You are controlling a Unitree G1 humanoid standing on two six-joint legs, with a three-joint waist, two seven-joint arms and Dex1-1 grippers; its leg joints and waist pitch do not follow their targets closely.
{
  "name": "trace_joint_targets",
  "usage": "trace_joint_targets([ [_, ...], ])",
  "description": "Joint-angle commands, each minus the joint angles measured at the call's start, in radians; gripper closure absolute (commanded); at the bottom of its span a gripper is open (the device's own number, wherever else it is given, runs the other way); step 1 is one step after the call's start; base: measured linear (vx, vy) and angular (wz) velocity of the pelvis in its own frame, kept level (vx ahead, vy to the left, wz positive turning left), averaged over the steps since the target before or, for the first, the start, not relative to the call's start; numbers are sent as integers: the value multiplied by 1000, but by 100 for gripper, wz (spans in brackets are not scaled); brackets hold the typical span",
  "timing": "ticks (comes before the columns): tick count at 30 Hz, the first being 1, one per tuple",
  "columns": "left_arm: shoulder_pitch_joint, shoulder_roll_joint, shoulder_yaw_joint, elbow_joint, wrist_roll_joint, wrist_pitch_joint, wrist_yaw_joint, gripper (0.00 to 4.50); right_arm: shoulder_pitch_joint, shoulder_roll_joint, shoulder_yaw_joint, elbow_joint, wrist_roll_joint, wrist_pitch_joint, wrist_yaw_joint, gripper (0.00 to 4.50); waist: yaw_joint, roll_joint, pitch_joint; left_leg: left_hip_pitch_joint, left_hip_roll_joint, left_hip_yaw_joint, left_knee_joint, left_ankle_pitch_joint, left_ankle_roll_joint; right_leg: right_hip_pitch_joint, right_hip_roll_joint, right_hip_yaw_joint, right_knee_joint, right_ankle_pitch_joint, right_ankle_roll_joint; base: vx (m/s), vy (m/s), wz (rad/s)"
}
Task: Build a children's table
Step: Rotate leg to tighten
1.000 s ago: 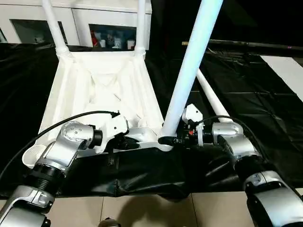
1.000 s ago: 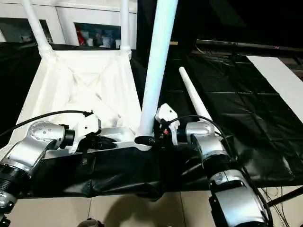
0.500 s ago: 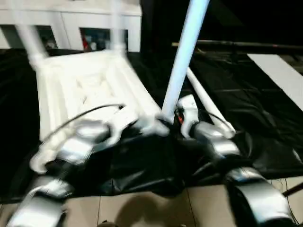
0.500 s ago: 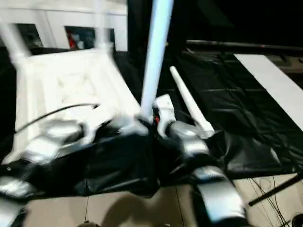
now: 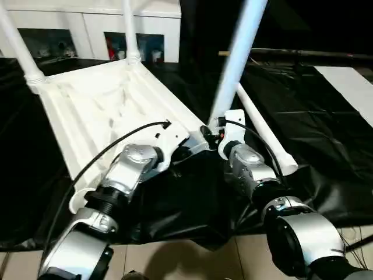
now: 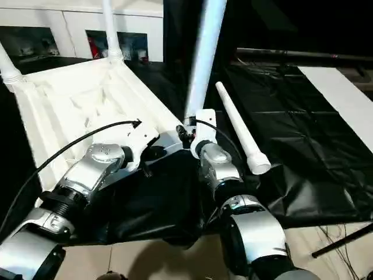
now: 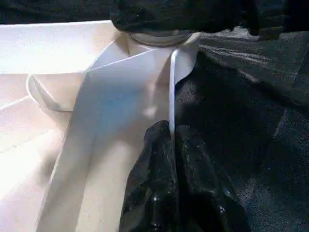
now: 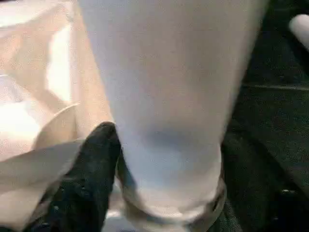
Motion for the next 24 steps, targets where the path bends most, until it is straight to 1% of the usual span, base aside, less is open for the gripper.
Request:
trace_joint_targets([
  [1,13,5,5,9,2,-31,-11,450,13,0,24,-24,2,-19,65,82,1,10,-70,1,0,6,-58,-291,3,57,-39,32,-73,-220,-174,0,0,0],
  [2,17,14,1,3,-2,-46,-37,450,16,-19,26,-34,5,-15,110,82,0,11,-71,4,0,7,-57,-294,2,54,-39,32,-74,-222,-176,0,0,0],
  [3,21,23,0,-3,-5,-44,-53,450,20,-38,30,-47,7,-10,160,68,0,6,-70,7,0,9,-55,-301,7,53,-37,32,-76,-227,-181,0,0,0],
  [4,28,39,-5,-16,-10,-54,-88,450,26,-72,52,-61,-12,-12,226,63,2,6,-70,7,1,9,-55,-299,13,54,-38,33,-76,-226,-185,0,0,0],
  [6,34,51,-9,-29,-18,-65,-124,450,31,-100,77,-69,-37,-19,261,63,5,5,-70,7,3,9,-55,-284,18,54,-38,32,-73,-212,-196,0,0,0],
  [7,41,64,-14,-40,-23,-71,-150,450,37,-121,96,-79,-53,-28,304,63,6,7,-70,8,3,10,-54,-277,17,52,-38,33,-72,-203,-204,0,0,0],
  [9,66,102,-29,-75,-41,-103,-240,450,63,-174,135,-130,-66,-45,451,63,9,5,-71,7,5,10,-52,-277,29,55,-38,32,-70,-185,-211,0,0,0],
  [11,96,142,-48,-115,-65,-140,-337,450,88,-215,158,-182,-56,-39,588,63,10,5,-71,6,6,11,-52,-266,37,55,-38,33,-67,-163,-218,0,0,0],
  [12,112,163,-57,-138,-78,-147,-386,450,98,-233,168,-201,-51,-33,645,63,13,6,-71,8,7,10,-53,-268,39,55,-37,32,-67,-161,-221,0,0,0],
  [13,123,182,-63,-156,-86,-153,-421,450,105,-247,177,-212,-49,-31,687,63,14,6,-71,8,8,11,-52,-272,42,56,-36,31,-66,-162,-222,0,0,0],
  [14,132,196,-67,-170,-94,-154,-450,450,110,-259,187,-219,-52,-31,721,63,17,4,-68,7,10,12,-54,-278,43,54,-36,30,-66,-173,-225,0,0,0],
  [15,137,206,-67,-180,-100,-149,-469,450,114,-270,195,-225,-54,-31,749,63,17,6,-68,8,11,12,-54,-283,38,52,-36,31,-65,-182,-229,0,0,0],
  [16,140,218,-63,-187,-104,-148,-485,450,118,-279,201,-230,-50,-29,786,63,20,6,-66,11,12,11,-56,-296,30,49,-36,31,-67,-203,-230,0,0,0],
  [17,141,221,-62,-189,-105,-148,-488,450,119,-281,202,-230,-50,-29,793,63,21,4,-65,12,12,12,-56,-305,28,49,-36,32,-68,-215,-228,0,0,0],
  [18,143,235,-52,-193,-110,-146,-504,450,122,-292,210,-236,-43,-23,847,63,23,5,-64,12,12,11,-57,-315,23,48,-38,33,-69,-232,-223,0,0,0],
  [20,142,239,-45,-191,-112,-146,-509,450,122,-295,214,-238,-40,-16,875,63,24,4,-65,11,11,11,-57,-316,18,49,-39,33,-70,-249,-215,0,0,0],
  [21,141,243,-41,-188,-113,-146,-512,450,126,-296,217,-249,-32,0,898,63,25,4,-65,12,11,11,-57,-315,17,48,-39,34,-70,-246,-215,0,0,0],
  [23,142,246,-41,-187,-114,-147,-514,450,129,-298,218,-257,-28,8,907,63,26,4,-67,12,10,11,-56,-297,19,50,-37,34,-68,-222,-219,0,0,0],
  [24,142,249,-39,-184,-116,-152,-516,450,139,-301,227,-270,-30,19,925,63,27,2,-68,10,10,12,-55,-280,22,51,-37,34,-65,-199,-222,0,0,0],
])
